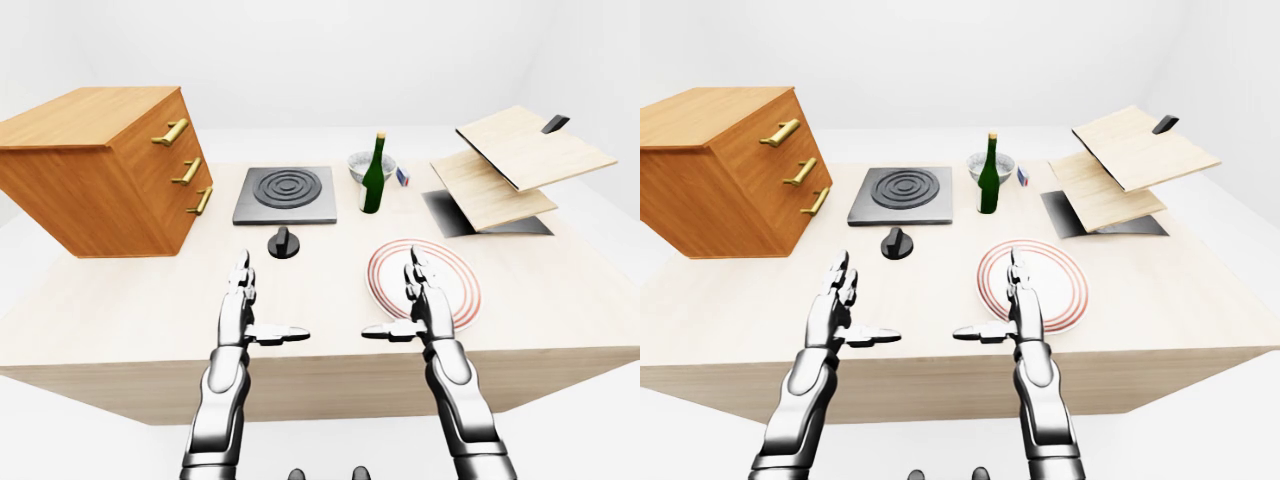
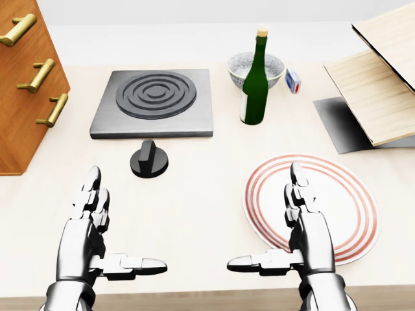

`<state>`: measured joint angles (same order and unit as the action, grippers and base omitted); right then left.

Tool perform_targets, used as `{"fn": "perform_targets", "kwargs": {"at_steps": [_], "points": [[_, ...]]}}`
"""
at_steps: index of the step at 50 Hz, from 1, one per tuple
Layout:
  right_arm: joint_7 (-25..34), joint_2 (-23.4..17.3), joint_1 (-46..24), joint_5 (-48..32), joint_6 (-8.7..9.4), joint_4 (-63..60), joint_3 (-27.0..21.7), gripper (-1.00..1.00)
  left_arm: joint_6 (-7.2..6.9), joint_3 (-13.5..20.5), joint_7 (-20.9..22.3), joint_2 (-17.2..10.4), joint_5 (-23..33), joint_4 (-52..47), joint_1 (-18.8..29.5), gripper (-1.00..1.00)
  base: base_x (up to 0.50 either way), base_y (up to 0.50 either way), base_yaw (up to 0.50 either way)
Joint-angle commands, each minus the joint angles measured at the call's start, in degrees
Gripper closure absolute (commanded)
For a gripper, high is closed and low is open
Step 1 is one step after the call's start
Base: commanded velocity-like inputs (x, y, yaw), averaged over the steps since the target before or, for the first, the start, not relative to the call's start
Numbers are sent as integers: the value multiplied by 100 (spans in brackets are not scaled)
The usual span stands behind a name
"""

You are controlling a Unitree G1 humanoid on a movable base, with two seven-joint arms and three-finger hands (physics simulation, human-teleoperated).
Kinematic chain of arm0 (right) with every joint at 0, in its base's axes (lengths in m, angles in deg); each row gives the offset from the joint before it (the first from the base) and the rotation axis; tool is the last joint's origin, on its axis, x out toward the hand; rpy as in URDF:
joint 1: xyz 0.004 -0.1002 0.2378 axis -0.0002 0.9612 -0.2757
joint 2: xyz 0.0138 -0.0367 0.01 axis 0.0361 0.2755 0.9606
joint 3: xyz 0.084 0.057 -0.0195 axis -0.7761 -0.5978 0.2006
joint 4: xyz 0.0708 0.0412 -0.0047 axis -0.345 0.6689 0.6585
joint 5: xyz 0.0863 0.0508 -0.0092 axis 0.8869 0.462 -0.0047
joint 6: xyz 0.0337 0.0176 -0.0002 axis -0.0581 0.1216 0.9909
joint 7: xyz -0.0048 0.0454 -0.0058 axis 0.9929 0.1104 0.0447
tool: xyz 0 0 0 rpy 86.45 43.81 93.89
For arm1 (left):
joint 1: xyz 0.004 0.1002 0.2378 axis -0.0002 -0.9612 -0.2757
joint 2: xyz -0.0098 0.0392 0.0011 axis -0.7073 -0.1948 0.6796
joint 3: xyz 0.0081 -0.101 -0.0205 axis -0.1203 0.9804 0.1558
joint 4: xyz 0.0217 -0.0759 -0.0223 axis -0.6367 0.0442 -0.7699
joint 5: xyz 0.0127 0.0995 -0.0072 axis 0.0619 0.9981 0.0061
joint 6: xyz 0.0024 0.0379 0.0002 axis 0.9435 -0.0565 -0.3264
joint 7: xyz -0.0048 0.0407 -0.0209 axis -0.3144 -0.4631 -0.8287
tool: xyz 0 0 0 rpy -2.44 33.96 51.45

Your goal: Turn on the stove.

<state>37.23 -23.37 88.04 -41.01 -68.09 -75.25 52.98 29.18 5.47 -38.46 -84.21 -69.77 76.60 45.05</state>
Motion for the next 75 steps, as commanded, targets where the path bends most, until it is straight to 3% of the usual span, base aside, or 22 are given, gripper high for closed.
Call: {"fn": "perform_targets", "kwargs": {"at_steps": [1,14,18,22,31,50,51,53,57,59,62,66,70,75], "points": [[129,-49,30,17,142,-105,-79,-100,7,119,123,-60,-51,47,22,-100,0,0,0],[160,-45,30,-40,238,-109,-39,-100,39,142,131,-73,-71,105,47,-100,0,0,0],[293,-51,57,71,386,-225,-44,-100,17,145,137,-73,-79,61,30,-100,0,0,0],[351,-47,79,86,413,-264,-31,-100,-9,157,140,-80,-88,31,26,-100,29,0,0],[382,-49,80,79,318,-232,-39,-100,-7,219,134,-103,-130,89,90,-100,50,0,0],[401,-35,150,74,337,-352,-17,-100,-90,226,152,-102,-155,-85,31,-100,50,0,0],[422,-38,129,114,243,-287,-41,-100,-89,234,137,-105,-149,-16,88,-100,0,0,0],[415,-46,80,133,310,-274,-58,-100,-97,244,123,-111,-154,26,130,-100,0,0,0],[429,-55,49,162,275,-221,-76,-100,-93,229,116,-108,-147,38,130,-100,0,0,0],[340,-57,-4,74,223,-90,-73,-100,-59,192,101,-90,-114,55,101,-100,0,0,0],[343,-58,22,102,296,-168,-84,-100,19,95,94,-54,-26,101,47,-100,0,0,0],[360,-73,59,180,438,-340,-136,-100,244,-44,26,8,145,476,103,-100,0,0,0],[364,-93,-7,260,444,-347,-203,-100,494,-66,-54,23,228,1128,352,-100,0,0,0],[376,-105,-1,328,444,-430,-236,-100,494,-157,-154,74,389,2135,676,-100,0,0,0]]}}
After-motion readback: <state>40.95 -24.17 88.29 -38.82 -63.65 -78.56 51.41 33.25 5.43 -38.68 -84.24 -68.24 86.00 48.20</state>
